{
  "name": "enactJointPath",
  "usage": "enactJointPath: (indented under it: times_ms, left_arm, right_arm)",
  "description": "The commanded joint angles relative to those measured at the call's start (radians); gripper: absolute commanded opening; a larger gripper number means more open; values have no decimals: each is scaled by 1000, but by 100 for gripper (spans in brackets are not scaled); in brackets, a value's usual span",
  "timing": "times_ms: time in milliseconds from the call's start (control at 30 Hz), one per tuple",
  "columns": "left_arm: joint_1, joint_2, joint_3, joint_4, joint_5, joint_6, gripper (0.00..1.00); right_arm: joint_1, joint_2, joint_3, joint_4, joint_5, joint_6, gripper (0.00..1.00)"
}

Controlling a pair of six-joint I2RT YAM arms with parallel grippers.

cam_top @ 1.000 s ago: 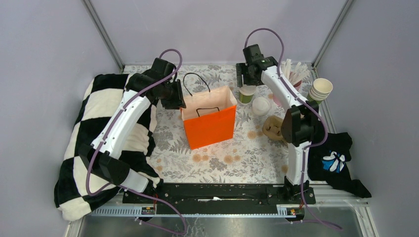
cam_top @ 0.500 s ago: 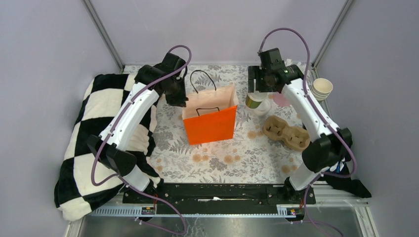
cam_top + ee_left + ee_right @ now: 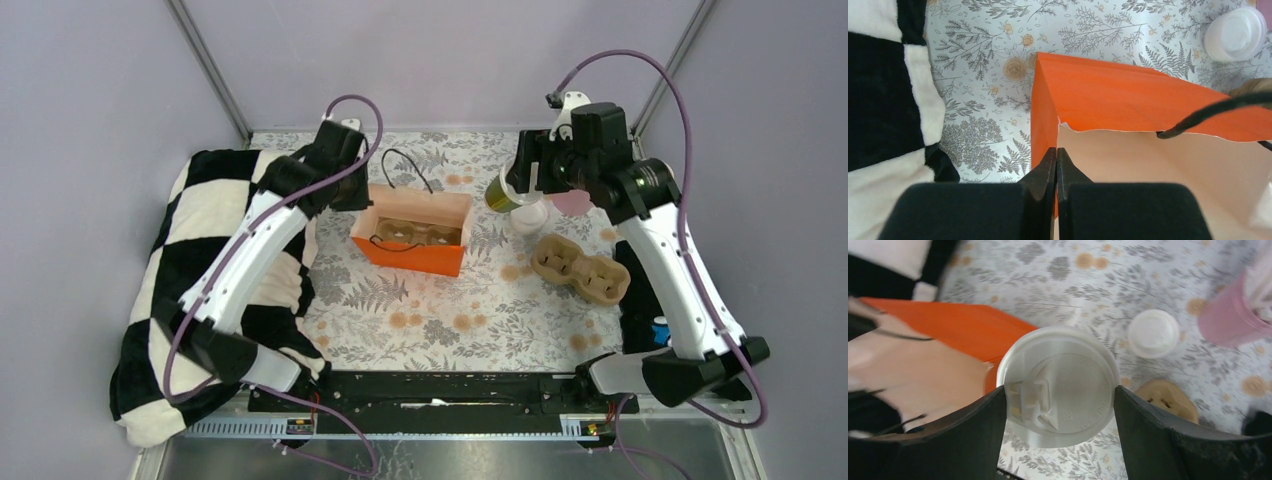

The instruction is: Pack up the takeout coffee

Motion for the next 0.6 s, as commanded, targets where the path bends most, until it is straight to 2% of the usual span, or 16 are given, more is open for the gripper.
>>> enactJointPath:
  times_ms: [0,133,233,400,567]
  left_arm:
    - [-6,-142,-147,229,9,59,0]
    - [-6,-177,-219,244,-25,72,0]
    - [-6,-197,-235,239,-38,77,0]
    - [-6,-215,-259,243,-18,69,0]
    - [-5,-220,-268,250,0,62,0]
  right_arm:
    - [110,-102,-11,58,-119,-65,78]
    - [243,-123,56,37,-101,-131,78]
    - [294,-109,134,-25,-139,-170,77]
    - [383,-124,142,-24,-132,-190,77]
    - [438,-98,178,-22,-219,-190,76]
